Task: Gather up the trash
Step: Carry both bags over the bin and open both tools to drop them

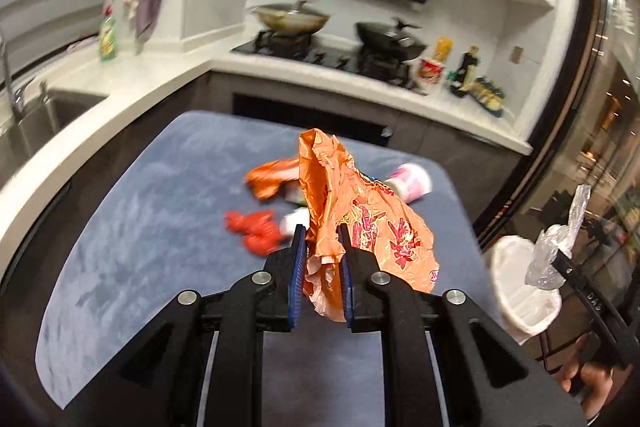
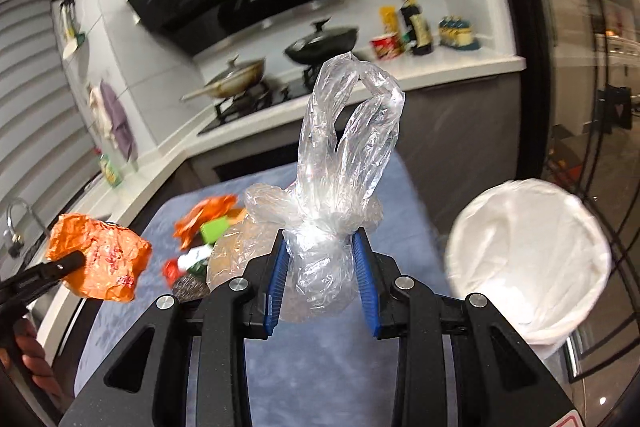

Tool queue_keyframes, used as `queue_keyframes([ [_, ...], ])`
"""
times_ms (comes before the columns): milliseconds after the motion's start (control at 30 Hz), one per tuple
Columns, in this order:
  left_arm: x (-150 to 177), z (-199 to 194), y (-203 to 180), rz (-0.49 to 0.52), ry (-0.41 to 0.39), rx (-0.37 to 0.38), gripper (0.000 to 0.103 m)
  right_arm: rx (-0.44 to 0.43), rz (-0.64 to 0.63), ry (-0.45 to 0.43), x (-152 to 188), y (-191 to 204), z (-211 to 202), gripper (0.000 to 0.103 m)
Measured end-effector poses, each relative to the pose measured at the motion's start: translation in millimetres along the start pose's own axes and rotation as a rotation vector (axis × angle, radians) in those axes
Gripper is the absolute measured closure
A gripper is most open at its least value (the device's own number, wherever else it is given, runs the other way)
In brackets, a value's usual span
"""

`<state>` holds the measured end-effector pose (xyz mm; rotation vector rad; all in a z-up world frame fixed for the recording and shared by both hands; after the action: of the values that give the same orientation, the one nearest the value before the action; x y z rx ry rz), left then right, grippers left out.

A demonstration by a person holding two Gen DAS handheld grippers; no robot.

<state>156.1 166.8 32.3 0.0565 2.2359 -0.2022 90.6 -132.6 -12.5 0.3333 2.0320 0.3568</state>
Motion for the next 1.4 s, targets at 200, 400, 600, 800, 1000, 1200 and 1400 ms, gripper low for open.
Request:
queue_keyframes([
  [200, -9.2, -15.5, -65.6, 0.078, -0.039, 0.097, 0.088, 0.061, 0.055, -0.081, -14.6, -43.4, -38.1, 0.072],
  [400, -4.6, -26.2, -136.6, 0.165, -0.054, 0.193, 0.088, 0.126, 0.124, -0.121, -17.3, -93.0, -66.1, 0.072],
  [600, 4.1, -27.2, -194.0, 0.234, -0.048, 0.260, 0.088, 0.171, 0.170, -0.140, -17.3, -129.7, -81.1, 0.072],
  [800, 16.6, -22.3, -233.6, 0.283, -0.025, 0.297, 0.088, 0.193, 0.214, -0.143, -13.2, -160.2, -89.6, 0.072],
  [1000, 27.5, -12.0, -258.0, 0.319, 0.005, 0.307, 0.088, 0.204, 0.244, -0.134, -6.1, -181.2, -91.7, 0.072],
  [1200, 35.1, -5.0, -274.7, 0.340, 0.027, 0.305, 0.088, 0.204, 0.261, -0.127, -4.3, -193.8, -89.4, 0.072],
  [1400, 40.9, 0.0, -289.1, 0.356, 0.039, 0.301, 0.088, 0.201, 0.269, -0.116, -3.4, -200.8, -83.3, 0.072],
])
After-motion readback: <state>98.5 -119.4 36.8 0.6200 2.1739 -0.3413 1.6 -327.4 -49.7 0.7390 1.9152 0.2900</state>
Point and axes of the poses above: each gripper's, at about its wrist camera, not at the fingertips, and z roughly the way its jaws point, y to its left, x to its underside, the point moved 4 cm from there along z, roughly the way its jaws point, and after that the axes turned 7 degrees about -x, right-handed, at the moved point
